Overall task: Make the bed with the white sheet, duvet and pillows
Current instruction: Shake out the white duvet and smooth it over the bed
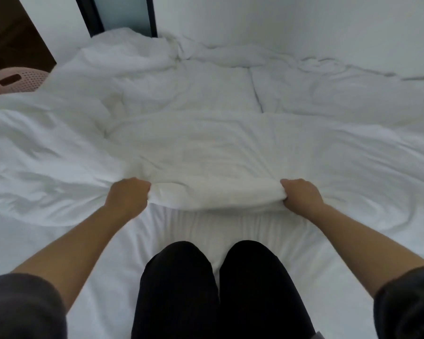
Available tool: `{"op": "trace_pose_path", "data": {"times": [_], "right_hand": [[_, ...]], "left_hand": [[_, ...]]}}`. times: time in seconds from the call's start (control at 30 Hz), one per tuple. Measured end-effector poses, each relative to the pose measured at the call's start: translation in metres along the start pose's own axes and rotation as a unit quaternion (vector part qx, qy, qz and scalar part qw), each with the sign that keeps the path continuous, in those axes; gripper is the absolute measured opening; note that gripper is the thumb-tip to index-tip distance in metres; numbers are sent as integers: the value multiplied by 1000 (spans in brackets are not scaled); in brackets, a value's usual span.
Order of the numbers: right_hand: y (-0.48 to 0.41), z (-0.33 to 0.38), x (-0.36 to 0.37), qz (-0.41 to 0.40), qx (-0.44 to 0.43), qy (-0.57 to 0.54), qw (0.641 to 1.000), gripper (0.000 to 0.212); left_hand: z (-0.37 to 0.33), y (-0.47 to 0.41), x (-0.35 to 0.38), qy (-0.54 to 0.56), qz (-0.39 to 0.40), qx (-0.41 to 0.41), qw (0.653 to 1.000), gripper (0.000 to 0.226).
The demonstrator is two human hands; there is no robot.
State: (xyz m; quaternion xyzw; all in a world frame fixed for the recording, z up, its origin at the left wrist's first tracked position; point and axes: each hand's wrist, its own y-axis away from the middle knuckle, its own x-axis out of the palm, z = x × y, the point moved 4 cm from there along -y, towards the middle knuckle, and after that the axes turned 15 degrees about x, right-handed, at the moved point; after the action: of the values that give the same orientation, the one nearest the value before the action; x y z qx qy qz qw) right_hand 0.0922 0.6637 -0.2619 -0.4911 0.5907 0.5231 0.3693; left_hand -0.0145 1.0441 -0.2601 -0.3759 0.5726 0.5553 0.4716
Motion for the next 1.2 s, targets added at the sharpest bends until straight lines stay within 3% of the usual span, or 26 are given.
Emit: {"op": "trace_pose_path", "data": {"times": [0.07, 0.13, 0.27, 0.33, 0.43, 0.53, 0.6, 0.7, 0.77, 0.87, 0.93, 1.0, 1.1, 1.2], "right_hand": [[0, -9, -22, 100, -39, 34, 994, 24], [11, -17, -34, 187, -50, 91, 977, 25], [59, -26, -19, 319, -20, 203, 926, 17], [83, -31, 3, 355, -8, 253, 900, 26], [101, -33, 29, 382, -20, 208, 900, 42], [102, -34, 25, 440, 1, 21, 898, 43], [106, -21, 10, 461, -7, -134, 877, 42], [96, 17, 4, 335, -75, -204, 917, 69], [87, 45, 20, 282, -77, -186, 938, 74], [72, 71, 60, 283, -16, -123, 951, 72], [63, 82, 73, 276, 3, -75, 958, 73], [50, 93, 68, 224, 10, -46, 974, 67], [24, 100, 39, 68, -1, -37, 997, 48], [-13, 85, 17, -62, 8, -53, 997, 37]], "left_hand": [[5, 2, -19, 3, 21, 17, 1000, 28], [2, 11, -27, 4, 97, 52, 994, 31], [-19, 38, -16, 57, 259, 93, 960, 30], [-31, 52, -2, 55, 302, 99, 946, 31], [-37, 66, 12, 49, 245, 100, 963, 36], [-31, 79, 15, 70, 72, 94, 990, 31], [-30, 84, 25, 123, 40, 106, 986, 42], [-40, 83, 46, 121, 101, 107, 982, 81], [-45, 80, 60, 149, 115, 78, 979, 76], [-48, 82, 73, 276, 156, 39, 948, 57], [-45, 76, 73, 257, 189, 43, 947, 49], [-36, 60, 62, 187, 165, 37, 968, 45], [-17, 22, 36, 170, 29, -14, 985, 30], [-10, -25, 15, 114, -39, 12, 993, 42]]}}
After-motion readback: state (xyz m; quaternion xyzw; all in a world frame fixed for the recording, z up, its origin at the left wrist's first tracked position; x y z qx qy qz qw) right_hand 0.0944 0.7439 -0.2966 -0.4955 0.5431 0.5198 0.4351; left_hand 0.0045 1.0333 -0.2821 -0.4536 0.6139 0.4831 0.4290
